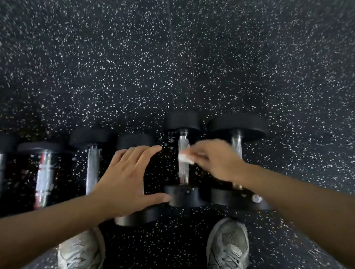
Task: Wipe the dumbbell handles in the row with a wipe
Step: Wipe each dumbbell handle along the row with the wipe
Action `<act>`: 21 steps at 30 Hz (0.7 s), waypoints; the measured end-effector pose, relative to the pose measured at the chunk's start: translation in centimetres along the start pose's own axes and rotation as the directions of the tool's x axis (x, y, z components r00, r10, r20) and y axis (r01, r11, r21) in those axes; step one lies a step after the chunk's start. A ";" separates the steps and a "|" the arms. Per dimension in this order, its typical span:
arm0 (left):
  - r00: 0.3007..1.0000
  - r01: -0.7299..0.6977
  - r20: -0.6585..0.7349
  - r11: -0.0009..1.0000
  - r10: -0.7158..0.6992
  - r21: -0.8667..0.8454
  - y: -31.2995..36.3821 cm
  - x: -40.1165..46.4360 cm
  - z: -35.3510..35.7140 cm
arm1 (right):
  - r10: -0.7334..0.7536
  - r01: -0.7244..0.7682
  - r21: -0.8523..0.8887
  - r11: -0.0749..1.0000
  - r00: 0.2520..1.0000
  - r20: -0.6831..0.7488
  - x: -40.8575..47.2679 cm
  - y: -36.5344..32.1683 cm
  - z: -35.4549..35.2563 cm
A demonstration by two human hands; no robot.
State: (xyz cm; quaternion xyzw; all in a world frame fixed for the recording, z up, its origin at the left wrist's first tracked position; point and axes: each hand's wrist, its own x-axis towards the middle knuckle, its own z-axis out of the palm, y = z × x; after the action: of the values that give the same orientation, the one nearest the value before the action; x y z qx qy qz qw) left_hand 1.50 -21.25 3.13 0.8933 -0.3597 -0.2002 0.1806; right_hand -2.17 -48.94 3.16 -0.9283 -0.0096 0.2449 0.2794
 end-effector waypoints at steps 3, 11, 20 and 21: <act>1.000 -0.011 0.030 1.000 0.010 0.019 0.9 0.6 -1.1 | 0.021 -0.012 0.037 0.999 0.970 -0.242 1.1 1.4 -1.9; 0.960 0.253 -0.081 0.953 -0.269 -0.168 8.2 1.9 2.6 | -0.071 0.071 -0.006 0.997 0.984 -0.161 2.6 3.0 2.2; 0.913 0.348 -0.194 0.934 -0.358 -0.082 7.5 1.9 6.5 | -0.140 0.158 0.126 0.979 0.980 -0.143 1.0 4.2 1.6; 0.921 0.334 -0.194 0.941 -0.337 -0.047 7.1 1.9 6.5 | -0.115 0.155 0.141 0.978 0.959 -0.258 1.5 4.2 1.4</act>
State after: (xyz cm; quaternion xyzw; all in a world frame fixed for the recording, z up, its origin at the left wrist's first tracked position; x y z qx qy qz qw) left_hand -4.52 -28.61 0.43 0.9559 -0.1803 -0.1402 0.1846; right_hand -2.01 -51.53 -0.67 -0.9235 -0.0184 0.1071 0.3678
